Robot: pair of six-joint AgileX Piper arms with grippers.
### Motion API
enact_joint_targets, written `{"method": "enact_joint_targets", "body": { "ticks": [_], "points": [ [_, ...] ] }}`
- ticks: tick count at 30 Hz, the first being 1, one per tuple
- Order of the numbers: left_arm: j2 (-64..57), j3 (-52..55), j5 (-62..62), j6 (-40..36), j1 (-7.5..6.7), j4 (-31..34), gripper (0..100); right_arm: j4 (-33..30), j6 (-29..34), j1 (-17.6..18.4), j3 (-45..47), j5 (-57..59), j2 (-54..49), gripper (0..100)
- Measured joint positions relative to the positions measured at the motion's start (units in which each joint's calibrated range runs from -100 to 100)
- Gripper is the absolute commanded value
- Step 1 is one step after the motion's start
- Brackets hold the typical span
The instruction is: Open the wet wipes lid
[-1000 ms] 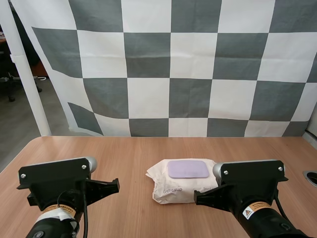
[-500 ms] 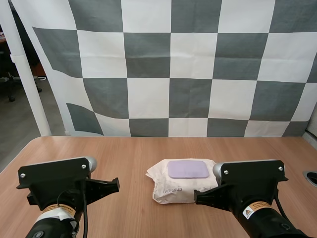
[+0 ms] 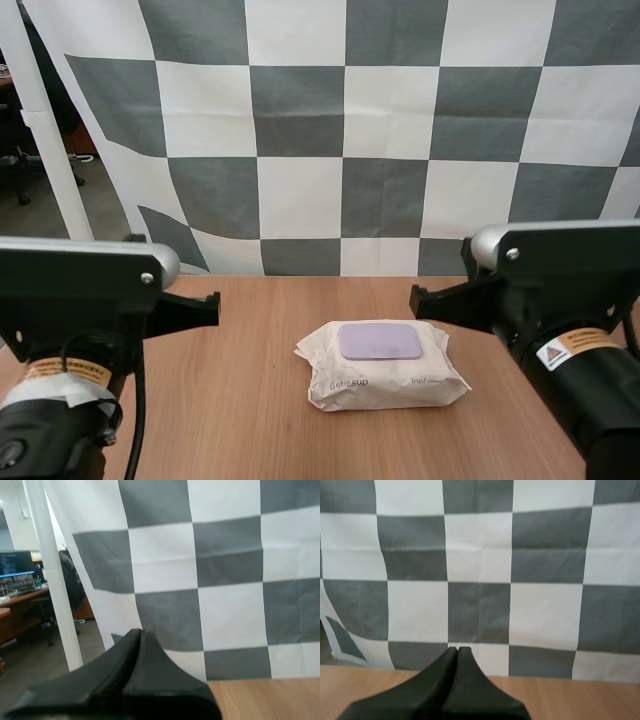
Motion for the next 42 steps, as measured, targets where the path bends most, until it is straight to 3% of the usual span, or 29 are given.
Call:
{"method": "enact_joint_targets", "body": {
  "ticks": [7, 13, 18, 24, 27, 31, 36, 42],
  "points": [
    [0.0, -10.17, 1.6, 0.1, 0.0, -1.14, 1, 2.24, 0.0, 0.0, -10.91, 1.17, 0.0, 0],
    [0.0, -13.82, 0.28, 0.1, 0.0, -1.58, 1, 7.28, 0.0, 0.0, -11.34, -1.87, 0.0, 0],
    [0.97, -15.93, 9.87, -0.66, 0.0, -1.36, 1, 4.86, -1.62, 0.0, -11.34, 1.12, 0.37, 0],
    [8.13, -16.2, 14.66, -0.66, 0.09, -1.01, 0, 3.67, -6.34, 0.0, -12.15, 8.55, 6.17, 0],
    [14.17, -18.09, 18.44, 1.0, 0.85, 0.41, 0, 3.67, -10.53, 0.0, -14.07, 15.53, 10.92, 0],
    [20.3, -19.6, 22.93, 3.79, 0.82, 0.7, 0, 3.67, -14.65, -0.1, -18.46, 27.21, 17.57, 0],
    [25.96, -19.6, 24.76, 11.19, 0.82, -4.05, 0, 3.67, -15.05, -0.1, -24.42, 38.67, 23.83, 0],
    [32.81, -19.6, 32.92, 19.89, 0.82, -14.26, 0, 1.9, -15.18, -0.1, -29.12, 47.25, 31.18, 0]
  ]
}}
